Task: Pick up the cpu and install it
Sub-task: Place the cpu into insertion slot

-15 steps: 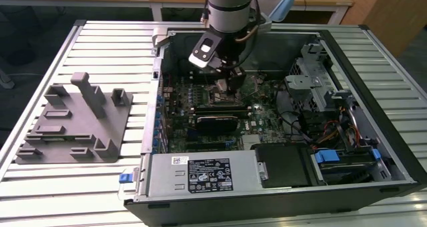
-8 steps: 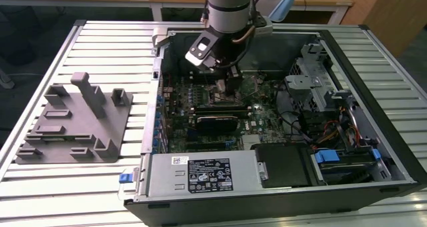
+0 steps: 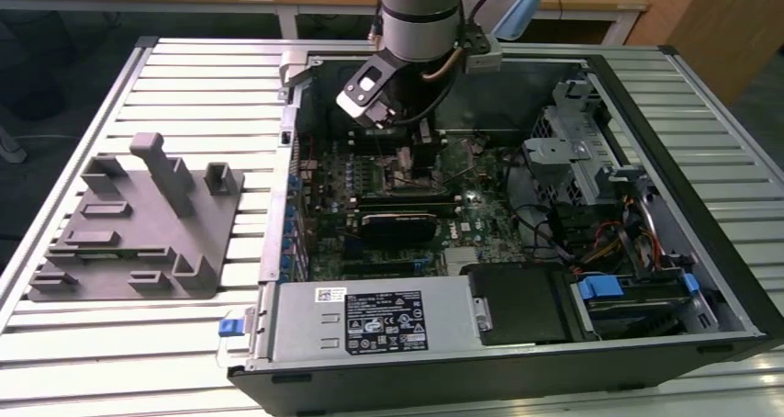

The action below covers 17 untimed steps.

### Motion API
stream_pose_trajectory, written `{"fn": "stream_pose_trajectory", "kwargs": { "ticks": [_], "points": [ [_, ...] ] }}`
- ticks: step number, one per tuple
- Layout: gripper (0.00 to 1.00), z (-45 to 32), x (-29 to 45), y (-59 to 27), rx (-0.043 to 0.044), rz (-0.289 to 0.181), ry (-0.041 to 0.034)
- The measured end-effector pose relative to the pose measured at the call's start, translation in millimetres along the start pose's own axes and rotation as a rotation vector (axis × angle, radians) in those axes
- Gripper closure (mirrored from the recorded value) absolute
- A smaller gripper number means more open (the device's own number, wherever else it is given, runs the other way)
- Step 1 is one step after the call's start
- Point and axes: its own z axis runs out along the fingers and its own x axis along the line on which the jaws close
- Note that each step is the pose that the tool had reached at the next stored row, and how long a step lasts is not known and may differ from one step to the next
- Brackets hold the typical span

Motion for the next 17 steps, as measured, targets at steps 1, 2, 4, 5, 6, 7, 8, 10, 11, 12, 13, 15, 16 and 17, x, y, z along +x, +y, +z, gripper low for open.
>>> {"fn": "stream_pose_trajectory", "kwargs": {
  "ticks": [1,2,4,5,6,7,8,10,11,12,13,15,16,17],
  "points": [
    [0.45,0.1,0.0,0.0,0.0,0.0,0.0001],
    [0.45,0.1,0.0,0.0,-0.0001,0.0,0.0001],
    [0.45,0.6,0.1,0.0,-0.0004,0.0,0.0005],
    [0.45,1.1,0.1,0.0,-0.0003,0.0,0.0005],
    [0.45,1.7,0.1,-0.1,-0.0002,0.0,0.0003],
    [0.45,2.4,0.1,-0.1,-0.0001,0.0,0.0001],
    [0.45,3.1,0.1,-0.2,-0.0002,0.0,0.0],
    [0.45,4.6,0.3,-0.3,-0.0001,0.0,-0.0004],
    [0.45,5.4,0.6,-0.4,0.0,0.0,-0.0007],
    [0.45,6.2,1.0,-0.5,0.0,0.0,-0.0011],
    [0.45,6.9,1.5,-0.5,0.0001,0.0,-0.0015],
    [0.45,8.4,2.6,-0.5,0.0,0.0,-0.0017],
    [0.45,9.1,3.2,-0.6,0.0,0.0,-0.0017],
    [0.45,9.8,3.8,-0.6,-0.0001,0.0,-0.0016]
  ]
}}
